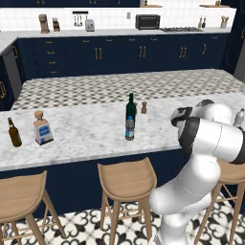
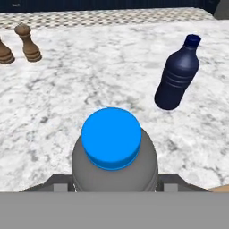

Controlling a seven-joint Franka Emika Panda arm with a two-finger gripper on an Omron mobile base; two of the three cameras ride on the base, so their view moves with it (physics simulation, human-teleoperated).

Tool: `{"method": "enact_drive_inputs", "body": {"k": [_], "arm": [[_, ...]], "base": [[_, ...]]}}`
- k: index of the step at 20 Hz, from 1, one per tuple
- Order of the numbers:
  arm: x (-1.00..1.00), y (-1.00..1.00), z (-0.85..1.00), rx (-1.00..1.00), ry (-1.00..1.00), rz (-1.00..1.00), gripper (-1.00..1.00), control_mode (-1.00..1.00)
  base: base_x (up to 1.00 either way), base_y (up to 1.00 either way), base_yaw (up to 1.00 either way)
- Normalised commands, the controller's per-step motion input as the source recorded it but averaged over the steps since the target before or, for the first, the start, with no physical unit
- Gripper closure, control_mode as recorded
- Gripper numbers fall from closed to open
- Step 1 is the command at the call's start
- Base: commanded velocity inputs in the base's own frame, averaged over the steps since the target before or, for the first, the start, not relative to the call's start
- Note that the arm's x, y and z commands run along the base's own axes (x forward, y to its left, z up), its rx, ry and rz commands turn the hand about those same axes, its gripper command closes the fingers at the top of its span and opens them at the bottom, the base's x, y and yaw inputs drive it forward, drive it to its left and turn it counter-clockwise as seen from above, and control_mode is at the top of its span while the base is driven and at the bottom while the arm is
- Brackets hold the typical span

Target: Move the plastic bottles in the middle to the plastics group, and the glass bottles in the middle to the glass group.

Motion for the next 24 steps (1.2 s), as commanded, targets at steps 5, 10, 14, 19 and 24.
{"method": "enact_drive_inputs", "body": {"k": [5, 10, 14, 19, 24], "arm": [[0.26, -0.85, 0.00, 0.00, 0.00, -0.02, 1.00, -1.00], [0.29, -0.43, -0.11, 0.10, 0.00, 0.00, 1.00, -1.00], [0.05, -0.01, -0.31, 0.13, 0.00, 0.00, 1.00, -1.00], [0.06, 0.09, -0.33, 0.02, 0.00, 0.00, 1.00, -1.00], [0.28, 0.28, -0.08, 0.00, 0.00, 0.00, 1.00, -1.00]], "base": [[0.00, 0.00, 0.00], [0.00, 0.00, 0.00], [0.00, 0.00, 0.00], [0.00, 0.00, 0.00], [0.00, 0.00, 0.00]]}}
